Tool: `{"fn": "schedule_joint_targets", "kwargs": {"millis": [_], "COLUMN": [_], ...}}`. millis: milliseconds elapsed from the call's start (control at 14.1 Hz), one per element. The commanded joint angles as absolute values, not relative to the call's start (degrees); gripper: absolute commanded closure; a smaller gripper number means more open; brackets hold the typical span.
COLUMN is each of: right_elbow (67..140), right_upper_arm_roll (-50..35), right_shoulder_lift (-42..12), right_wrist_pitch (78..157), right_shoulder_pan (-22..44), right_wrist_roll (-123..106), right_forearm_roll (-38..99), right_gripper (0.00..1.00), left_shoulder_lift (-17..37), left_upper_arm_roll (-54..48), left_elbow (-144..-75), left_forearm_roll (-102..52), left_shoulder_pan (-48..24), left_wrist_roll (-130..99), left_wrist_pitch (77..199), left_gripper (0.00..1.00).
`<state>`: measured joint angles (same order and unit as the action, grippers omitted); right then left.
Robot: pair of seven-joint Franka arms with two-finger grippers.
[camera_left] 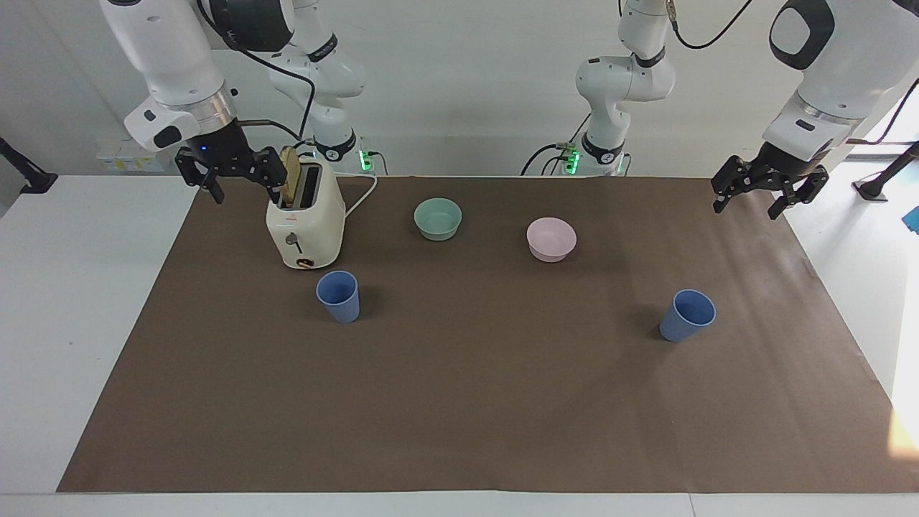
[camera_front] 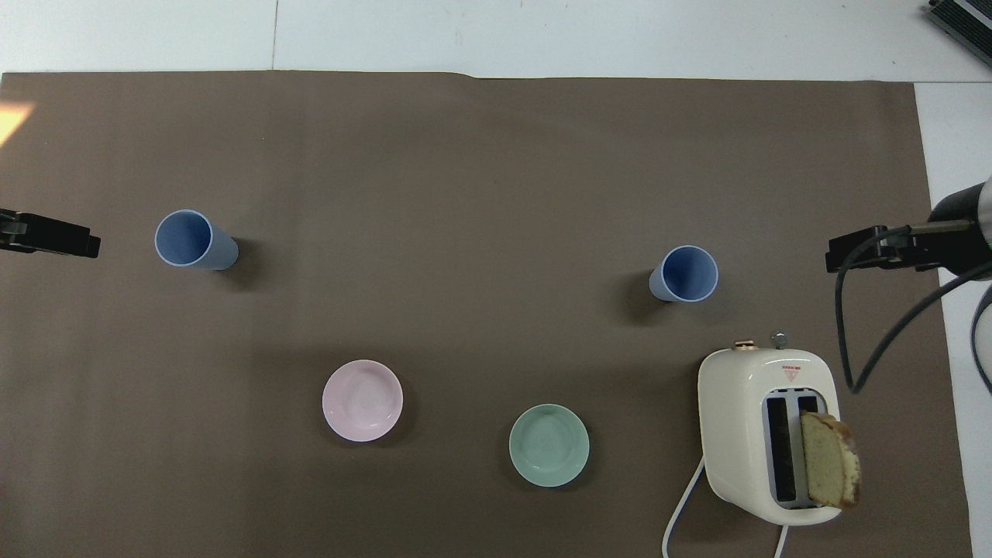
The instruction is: Stack blue cups with both arms
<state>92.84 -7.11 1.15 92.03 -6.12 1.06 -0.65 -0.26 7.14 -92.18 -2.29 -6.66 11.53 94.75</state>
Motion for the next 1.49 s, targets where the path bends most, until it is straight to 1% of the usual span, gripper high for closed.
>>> {"fn": "schedule_joint_targets", "kwargs": {"millis": [0, 1067, 1423], "right_elbow": [94.48, 94.66, 96.32], "right_upper_arm_roll": [-7.47, -7.47, -7.47], "right_shoulder_lift": [2.55, 2.64, 3.43], "right_wrist_pitch": [93.25, 93.16, 93.25], "right_shoulder_pan": [-7.12, -7.03, -7.03], "right_wrist_roll": [-0.62, -0.26, 0.18], "right_forearm_roll": [0.79, 0.88, 0.88], "right_gripper": [0.0, 0.0, 0.0], "left_shoulder_lift": [-0.79, -0.79, -0.79], "left_upper_arm_roll": [7.82, 7.82, 7.73], "left_elbow": [-92.11, -92.02, -92.02], "left_forearm_roll": [-2.11, -2.11, -2.11], "left_shoulder_pan": [-7.12, -7.12, -7.12], "left_wrist_roll": [11.34, 11.34, 11.34], "left_wrist_pitch": [93.96, 93.96, 93.96], "left_gripper": [0.0, 0.0, 0.0]}}
